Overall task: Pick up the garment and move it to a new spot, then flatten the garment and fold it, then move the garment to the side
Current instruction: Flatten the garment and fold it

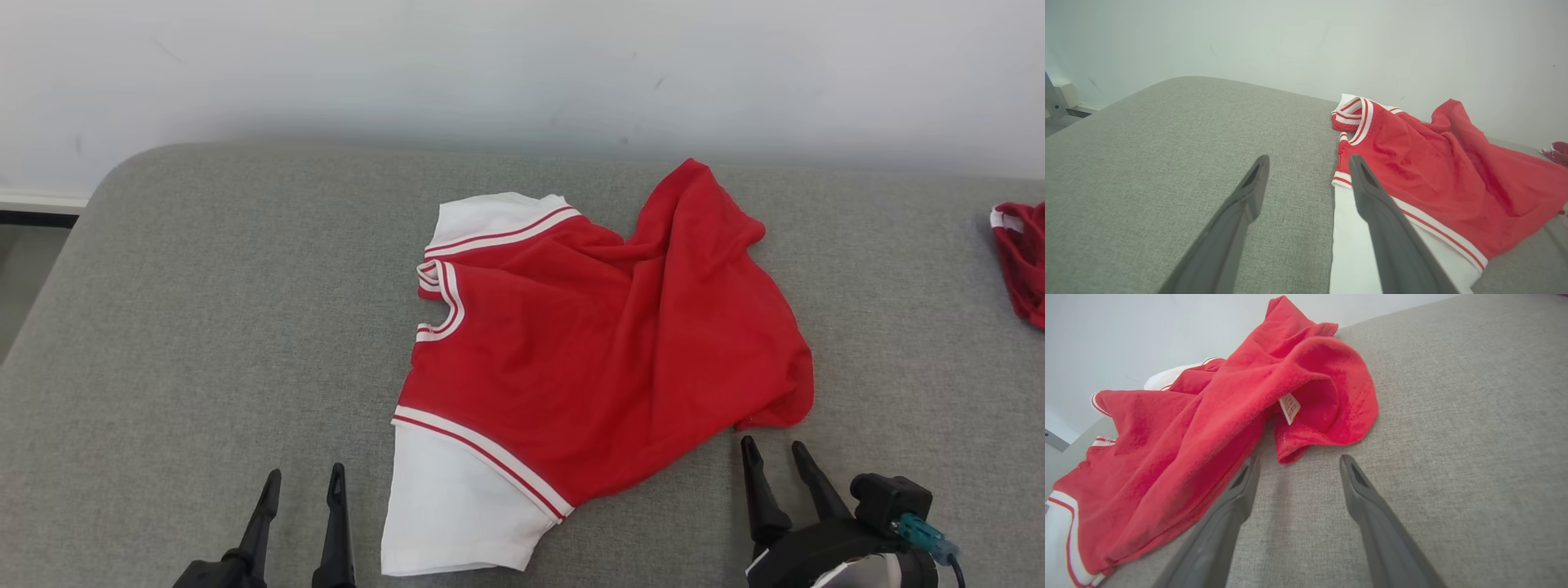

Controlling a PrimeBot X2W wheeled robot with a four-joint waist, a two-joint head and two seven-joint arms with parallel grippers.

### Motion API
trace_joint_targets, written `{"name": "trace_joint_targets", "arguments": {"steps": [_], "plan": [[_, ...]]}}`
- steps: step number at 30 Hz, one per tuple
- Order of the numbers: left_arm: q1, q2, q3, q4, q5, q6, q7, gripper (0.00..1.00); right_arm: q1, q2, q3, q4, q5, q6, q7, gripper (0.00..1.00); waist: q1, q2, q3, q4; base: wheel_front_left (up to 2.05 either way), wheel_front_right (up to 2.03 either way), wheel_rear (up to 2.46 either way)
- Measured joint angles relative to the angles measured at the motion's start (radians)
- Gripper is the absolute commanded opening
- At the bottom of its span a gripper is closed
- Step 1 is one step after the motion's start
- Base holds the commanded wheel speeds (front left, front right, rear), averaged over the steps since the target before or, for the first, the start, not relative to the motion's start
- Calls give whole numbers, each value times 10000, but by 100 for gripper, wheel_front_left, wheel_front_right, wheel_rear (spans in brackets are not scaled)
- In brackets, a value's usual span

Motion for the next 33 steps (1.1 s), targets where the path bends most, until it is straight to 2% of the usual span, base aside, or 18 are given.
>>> {"name": "trace_joint_targets", "arguments": {"steps": [11,12,13,14,19,23,27,29,33], "plan": [[-19,0,-17,21,2,-69,0,100,-992,155,222,1099,-144,0,-2,100,2,0,154,193,0,0,0],[-20,0,-12,29,4,-71,0,100,-1081,161,230,1239,-251,0,-2,87,2,0,162,213,0,0,0],[-21,0,-19,31,4,-71,0,100,-1165,171,219,1361,-351,0,0,38,2,0,166,235,0,0,0],[-21,2,-13,33,6,-71,0,100,-1240,173,205,1478,-428,0,0,0,2,0,167,255,0,0,0],[-16,0,13,42,17,-59,0,100,-1385,84,109,1651,-1009,0,-2,0,2,0,104,302,0,0,0],[142,2,59,52,13,-27,0,100,-962,-48,33,1168,-1233,0,-2,0,1,0,-24,207,0,0,0],[206,2,48,61,-17,8,0,100,-47,-579,35,251,-1325,0,-2,0,1,0,-136,13,0,0,0],[276,2,29,35,-50,12,0,100,627,-1097,25,-341,-1319,0,6,0,1,0,-184,-210,0,0,0],[342,0,13,27,-77,21,0,100,1106,-1574,384,-1250,-698,0,650,0,1,0,-218,-553,0,0,0]]}}
